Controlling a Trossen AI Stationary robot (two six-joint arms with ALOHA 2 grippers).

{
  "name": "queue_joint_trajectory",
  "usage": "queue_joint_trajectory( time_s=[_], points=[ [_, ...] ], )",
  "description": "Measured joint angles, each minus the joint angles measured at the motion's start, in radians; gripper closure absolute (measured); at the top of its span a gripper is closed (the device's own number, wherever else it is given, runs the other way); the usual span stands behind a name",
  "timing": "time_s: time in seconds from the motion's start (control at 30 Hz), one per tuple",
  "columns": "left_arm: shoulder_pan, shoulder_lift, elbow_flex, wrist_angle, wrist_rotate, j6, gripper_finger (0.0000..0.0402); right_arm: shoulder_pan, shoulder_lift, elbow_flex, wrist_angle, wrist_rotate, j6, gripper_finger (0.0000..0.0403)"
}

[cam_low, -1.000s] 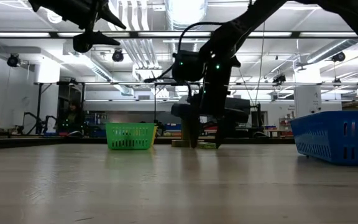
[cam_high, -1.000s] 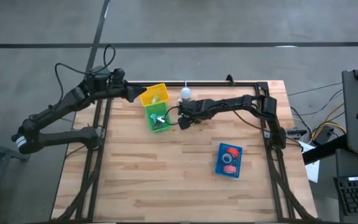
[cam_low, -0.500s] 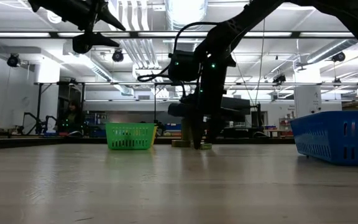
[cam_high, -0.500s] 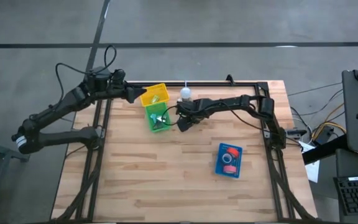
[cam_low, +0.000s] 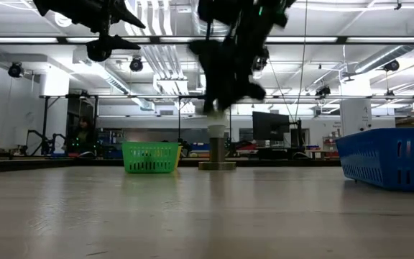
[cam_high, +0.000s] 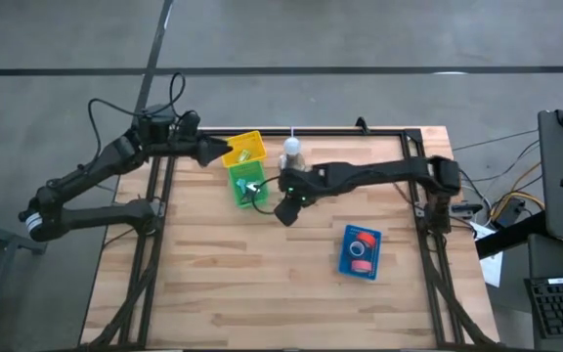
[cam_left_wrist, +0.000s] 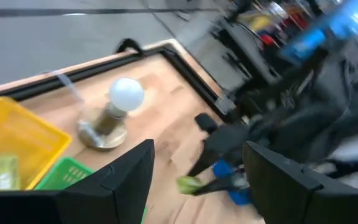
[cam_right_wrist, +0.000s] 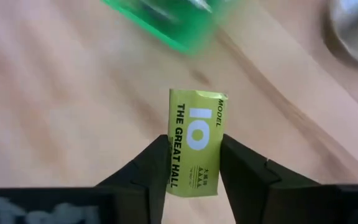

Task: Pick and place Stapler, Stapler remover, tape
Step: Put the light green staple box into the yellow bin

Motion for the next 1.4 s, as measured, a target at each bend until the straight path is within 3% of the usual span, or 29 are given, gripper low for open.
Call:
queue_joint_trajectory(
  time_s=[0.1, 0.23, 0.43, 0.57, 0.7, 0.9, 1.1, 1.4],
  points=[
    [0.000, 0.002, 0.000, 0.024, 0.113, 0.090, 0.0154, 0.038, -0.098, 0.000, 0.093, -0.020, -0.009, 0.0273],
    [-0.002, 0.003, 0.000, 0.112, 0.289, 0.106, 0.0154, 0.059, -0.214, 0.000, 0.292, -0.135, -0.029, 0.0290],
    [-0.061, 0.017, 0.000, 0.394, 0.317, 0.068, 0.0154, 0.041, -0.305, 0.000, 0.557, -0.370, 0.116, 0.0297],
    [-0.145, 0.044, 0.000, 0.620, 0.303, 0.131, 0.0154, 0.020, -0.307, -0.001, 0.665, -0.505, 0.247, 0.0282],
    [-0.236, 0.081, 0.000, 0.746, 0.288, 0.196, 0.0154, 0.010, -0.294, -0.001, 0.786, -0.597, 0.363, 0.0282],
    [-0.321, 0.123, 0.005, 0.742, 0.258, 0.244, 0.0154, -0.001, -0.287, -0.003, 0.861, -0.621, 0.460, 0.0296],
    [-0.384, 0.166, 0.005, 0.766, 0.224, 0.255, 0.0154, -0.018, -0.265, -0.005, 0.868, -0.616, 0.519, 0.0284],
    [-0.418, 0.194, 0.022, 0.763, 0.226, 0.243, 0.0156, -0.036, -0.235, -0.006, 0.876, -0.622, 0.536, 0.0291]
  ],
)
